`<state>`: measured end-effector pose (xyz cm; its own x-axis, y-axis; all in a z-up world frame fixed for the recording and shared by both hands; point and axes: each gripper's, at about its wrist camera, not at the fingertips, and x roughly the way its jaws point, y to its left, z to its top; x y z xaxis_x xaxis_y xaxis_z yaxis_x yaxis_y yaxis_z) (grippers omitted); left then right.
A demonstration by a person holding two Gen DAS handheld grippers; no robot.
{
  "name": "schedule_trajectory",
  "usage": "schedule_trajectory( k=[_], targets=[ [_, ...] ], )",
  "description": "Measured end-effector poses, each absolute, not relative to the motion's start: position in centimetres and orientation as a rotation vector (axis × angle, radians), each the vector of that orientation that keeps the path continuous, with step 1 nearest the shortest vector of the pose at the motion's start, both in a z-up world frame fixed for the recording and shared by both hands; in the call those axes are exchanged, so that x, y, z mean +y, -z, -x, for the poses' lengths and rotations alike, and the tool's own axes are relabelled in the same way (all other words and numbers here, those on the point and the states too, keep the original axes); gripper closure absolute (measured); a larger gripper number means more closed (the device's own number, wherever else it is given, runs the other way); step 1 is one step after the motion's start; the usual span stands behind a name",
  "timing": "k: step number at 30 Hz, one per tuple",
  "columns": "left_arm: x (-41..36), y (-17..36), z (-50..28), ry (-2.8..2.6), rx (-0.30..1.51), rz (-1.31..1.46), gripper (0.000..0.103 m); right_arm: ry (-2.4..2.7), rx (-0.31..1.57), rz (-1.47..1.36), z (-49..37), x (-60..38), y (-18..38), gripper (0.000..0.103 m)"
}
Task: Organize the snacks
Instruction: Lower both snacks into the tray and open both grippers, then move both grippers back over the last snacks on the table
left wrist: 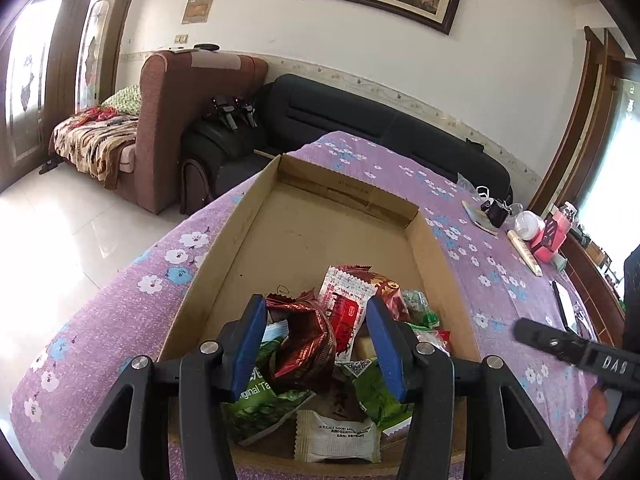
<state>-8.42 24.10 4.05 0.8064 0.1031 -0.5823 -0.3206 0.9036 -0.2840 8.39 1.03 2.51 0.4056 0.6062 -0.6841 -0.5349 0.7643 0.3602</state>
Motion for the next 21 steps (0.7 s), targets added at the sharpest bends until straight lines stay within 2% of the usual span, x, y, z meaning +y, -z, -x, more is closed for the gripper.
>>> schedule_trajectory(
  k=[9,13,21],
  targets=[
    [22.6,-5.5,9.3,-0.229,0.562,0.351,0.048,-0.382,0.879,-0.211,-14.0,-13.5,-2.5,0.073],
    [20.3,-7.0,9.2,-0.184,0.558,0.305,0.048,-0.239,0.932,-0.263,-17.6,-19.1,-0.5,0.072],
    [15.5,-7.6,8.8,-0.073,0.592,0.231,0.048,-0.380,1.058,-0.310,-17.6,-18.0,2.4,0.073]
  ],
)
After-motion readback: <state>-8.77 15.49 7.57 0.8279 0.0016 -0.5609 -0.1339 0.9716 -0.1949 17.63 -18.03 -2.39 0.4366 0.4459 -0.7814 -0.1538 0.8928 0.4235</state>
